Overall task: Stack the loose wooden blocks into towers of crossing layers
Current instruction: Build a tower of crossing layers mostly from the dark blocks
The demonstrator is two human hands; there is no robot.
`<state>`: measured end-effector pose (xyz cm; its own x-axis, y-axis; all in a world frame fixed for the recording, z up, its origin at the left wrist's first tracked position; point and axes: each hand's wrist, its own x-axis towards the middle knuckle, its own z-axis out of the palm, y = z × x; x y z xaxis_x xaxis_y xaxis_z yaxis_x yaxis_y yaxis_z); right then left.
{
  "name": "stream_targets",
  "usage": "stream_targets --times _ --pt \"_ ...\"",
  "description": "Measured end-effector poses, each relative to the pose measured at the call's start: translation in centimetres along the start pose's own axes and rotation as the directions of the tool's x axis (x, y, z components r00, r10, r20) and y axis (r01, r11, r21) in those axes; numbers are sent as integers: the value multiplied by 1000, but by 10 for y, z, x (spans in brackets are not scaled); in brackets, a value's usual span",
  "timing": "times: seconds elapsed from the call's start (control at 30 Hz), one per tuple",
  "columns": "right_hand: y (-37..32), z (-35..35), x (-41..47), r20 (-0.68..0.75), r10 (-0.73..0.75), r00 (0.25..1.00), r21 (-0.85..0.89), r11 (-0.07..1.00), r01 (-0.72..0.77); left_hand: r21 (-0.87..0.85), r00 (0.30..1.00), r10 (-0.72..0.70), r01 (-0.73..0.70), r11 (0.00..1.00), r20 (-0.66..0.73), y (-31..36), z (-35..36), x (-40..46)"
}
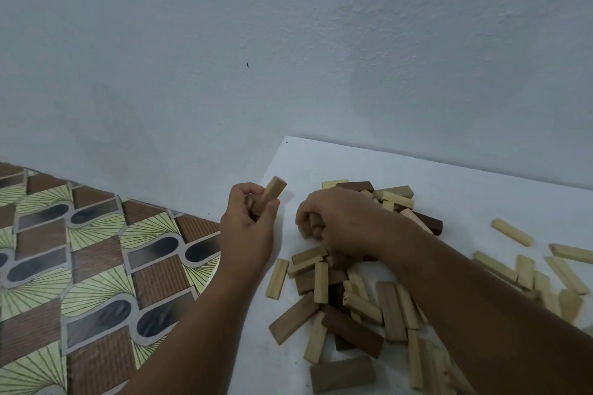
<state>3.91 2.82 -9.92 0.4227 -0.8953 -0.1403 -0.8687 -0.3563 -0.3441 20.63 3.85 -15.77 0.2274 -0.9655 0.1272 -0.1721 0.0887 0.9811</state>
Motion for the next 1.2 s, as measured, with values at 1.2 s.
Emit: stream_targets --times 1.2 --pt "79 55 -378 -339 744 576 529 657 -537 245 654 146 -468 849 742 82 153 -268"
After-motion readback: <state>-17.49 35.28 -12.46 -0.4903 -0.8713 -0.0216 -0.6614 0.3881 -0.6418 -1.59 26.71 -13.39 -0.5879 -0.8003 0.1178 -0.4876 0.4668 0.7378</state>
